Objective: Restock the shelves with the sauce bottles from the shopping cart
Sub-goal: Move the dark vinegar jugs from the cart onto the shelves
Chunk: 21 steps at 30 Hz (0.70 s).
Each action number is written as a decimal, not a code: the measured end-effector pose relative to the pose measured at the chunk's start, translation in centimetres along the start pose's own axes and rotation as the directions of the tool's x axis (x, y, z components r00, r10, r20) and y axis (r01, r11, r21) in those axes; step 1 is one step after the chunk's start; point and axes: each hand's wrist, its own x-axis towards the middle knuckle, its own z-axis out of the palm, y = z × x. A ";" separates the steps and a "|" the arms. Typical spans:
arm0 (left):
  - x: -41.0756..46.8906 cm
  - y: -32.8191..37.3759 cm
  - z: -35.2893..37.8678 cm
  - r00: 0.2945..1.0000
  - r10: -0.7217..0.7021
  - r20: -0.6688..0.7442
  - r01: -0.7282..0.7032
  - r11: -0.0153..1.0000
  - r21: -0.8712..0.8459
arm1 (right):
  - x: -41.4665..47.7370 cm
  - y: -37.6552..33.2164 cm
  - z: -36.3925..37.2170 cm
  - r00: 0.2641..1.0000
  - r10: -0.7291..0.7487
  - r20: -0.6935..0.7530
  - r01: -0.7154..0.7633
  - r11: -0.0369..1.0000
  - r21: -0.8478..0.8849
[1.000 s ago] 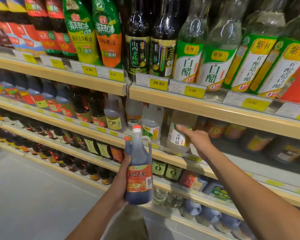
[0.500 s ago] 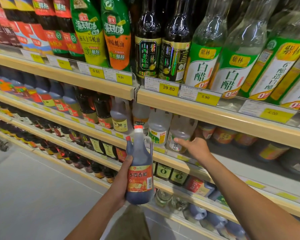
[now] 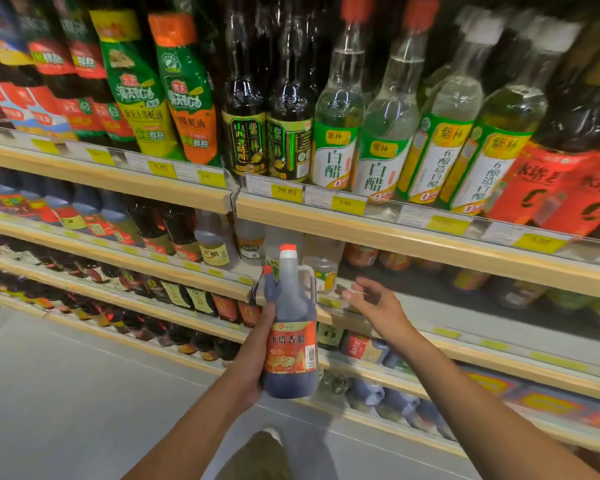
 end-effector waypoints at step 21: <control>0.6 -5.8 9.9 0.992 0.034 0.125 -0.045 0.995 0.085 | -11.6 1.4 -5.2 0.967 0.145 0.210 -0.178 0.973 0.149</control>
